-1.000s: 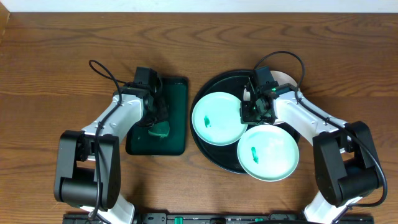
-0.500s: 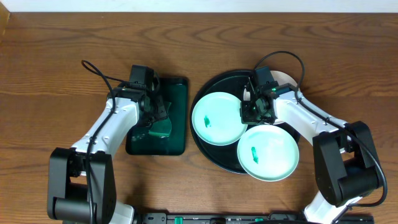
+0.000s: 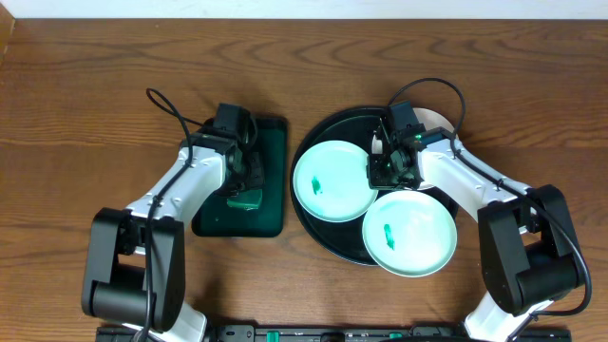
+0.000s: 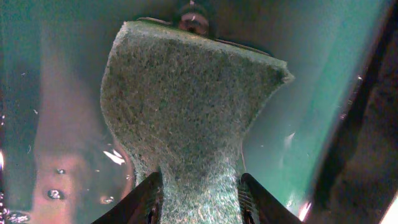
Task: Clean dirty plates on tray and stack at the side
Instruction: 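Close left gripper on the sponge and lift it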
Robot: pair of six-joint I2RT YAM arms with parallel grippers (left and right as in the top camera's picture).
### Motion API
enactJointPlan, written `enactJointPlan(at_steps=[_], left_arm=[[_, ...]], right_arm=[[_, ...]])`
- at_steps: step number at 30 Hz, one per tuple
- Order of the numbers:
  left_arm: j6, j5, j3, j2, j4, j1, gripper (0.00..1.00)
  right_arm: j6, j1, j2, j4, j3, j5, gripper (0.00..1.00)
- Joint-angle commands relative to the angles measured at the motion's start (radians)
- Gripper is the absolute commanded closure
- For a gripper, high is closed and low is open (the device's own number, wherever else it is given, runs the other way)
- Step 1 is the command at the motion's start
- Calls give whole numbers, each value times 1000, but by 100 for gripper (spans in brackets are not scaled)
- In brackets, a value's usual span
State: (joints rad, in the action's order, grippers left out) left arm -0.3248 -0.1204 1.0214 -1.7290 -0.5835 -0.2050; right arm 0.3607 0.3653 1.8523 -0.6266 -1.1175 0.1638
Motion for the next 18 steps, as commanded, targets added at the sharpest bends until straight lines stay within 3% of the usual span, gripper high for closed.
enactJointPlan(at_steps=[1, 18], left_arm=[[16, 42, 24, -15, 1, 3, 59], [17, 43, 11, -27, 3, 2, 59]], right_arm=[[5, 23, 7, 3, 4, -3, 92], [5, 23, 7, 3, 4, -3, 92]])
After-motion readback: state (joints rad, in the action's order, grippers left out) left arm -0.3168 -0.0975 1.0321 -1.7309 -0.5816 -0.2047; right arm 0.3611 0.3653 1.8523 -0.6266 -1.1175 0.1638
